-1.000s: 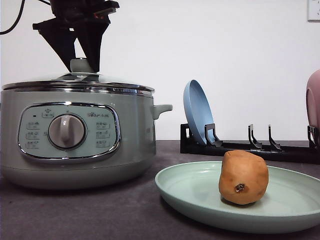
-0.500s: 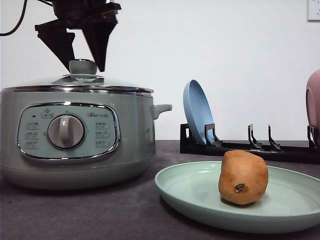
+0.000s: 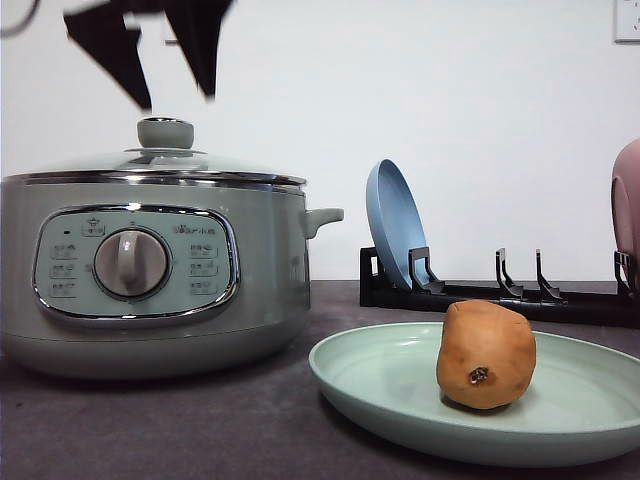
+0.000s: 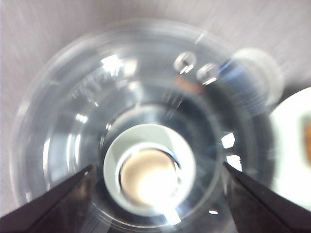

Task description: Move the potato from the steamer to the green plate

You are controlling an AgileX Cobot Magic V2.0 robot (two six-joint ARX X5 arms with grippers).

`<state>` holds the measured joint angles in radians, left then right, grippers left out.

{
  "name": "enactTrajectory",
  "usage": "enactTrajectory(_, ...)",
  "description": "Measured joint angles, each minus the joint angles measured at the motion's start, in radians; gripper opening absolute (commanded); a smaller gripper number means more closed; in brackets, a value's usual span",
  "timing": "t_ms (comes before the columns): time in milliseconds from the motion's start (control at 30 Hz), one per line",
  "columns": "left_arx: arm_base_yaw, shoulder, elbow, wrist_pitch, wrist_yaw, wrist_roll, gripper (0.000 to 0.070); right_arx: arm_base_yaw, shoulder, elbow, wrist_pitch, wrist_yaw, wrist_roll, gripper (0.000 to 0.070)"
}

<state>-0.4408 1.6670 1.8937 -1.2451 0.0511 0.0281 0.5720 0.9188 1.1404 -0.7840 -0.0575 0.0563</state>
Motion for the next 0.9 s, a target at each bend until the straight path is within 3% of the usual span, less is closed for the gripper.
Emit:
enactTrajectory(367,-0.001,-0.176,0.011,-0.104,0.205,-0.018,0.0513,0.0,0.0,0.0,-0.081,-0.127,0.001,0.0566)
enactTrajectory(567,-0.012,-0.219,0.011,-0.168,0.214,-0.019,0.0513,0.0,0.0,0.0,-0.17,-0.199,0.009,0.0566)
enactTrajectory(900,-0.034,-0.223,0.011,-0.168,0.216,-0.019,0.0513,0.0,0.0,0.0,-0.308,-0.212,0.031,0.0566)
